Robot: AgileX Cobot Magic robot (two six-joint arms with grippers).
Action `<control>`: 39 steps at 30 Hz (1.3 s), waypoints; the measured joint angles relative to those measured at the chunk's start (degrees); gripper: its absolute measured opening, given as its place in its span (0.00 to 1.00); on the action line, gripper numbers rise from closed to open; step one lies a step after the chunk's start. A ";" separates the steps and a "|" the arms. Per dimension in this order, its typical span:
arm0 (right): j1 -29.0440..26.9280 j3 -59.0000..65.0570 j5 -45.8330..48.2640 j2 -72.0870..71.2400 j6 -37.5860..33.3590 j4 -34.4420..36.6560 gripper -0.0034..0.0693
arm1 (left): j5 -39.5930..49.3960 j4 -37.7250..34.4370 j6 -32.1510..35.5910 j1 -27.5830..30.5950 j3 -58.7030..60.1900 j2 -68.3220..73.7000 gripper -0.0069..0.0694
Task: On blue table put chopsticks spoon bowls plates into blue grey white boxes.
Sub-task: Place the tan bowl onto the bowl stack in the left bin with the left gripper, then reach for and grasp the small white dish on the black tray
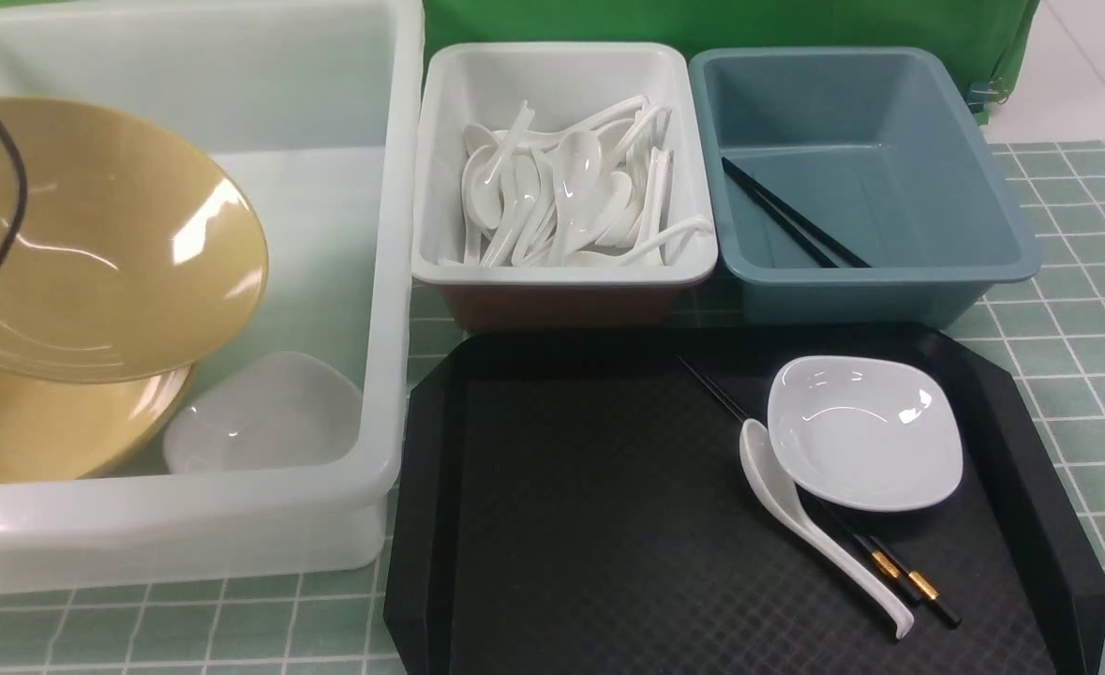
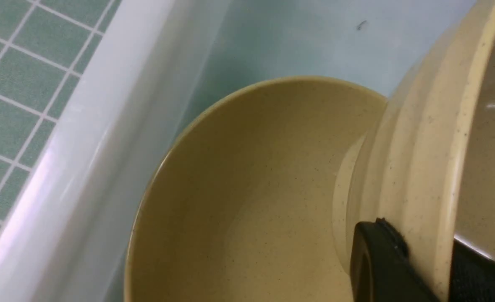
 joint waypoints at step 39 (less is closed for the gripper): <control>1.72 -6.01 1.83 13.48 3.24 3.91 0.48 | -0.41 -7.52 19.14 -26.72 4.10 -19.66 0.13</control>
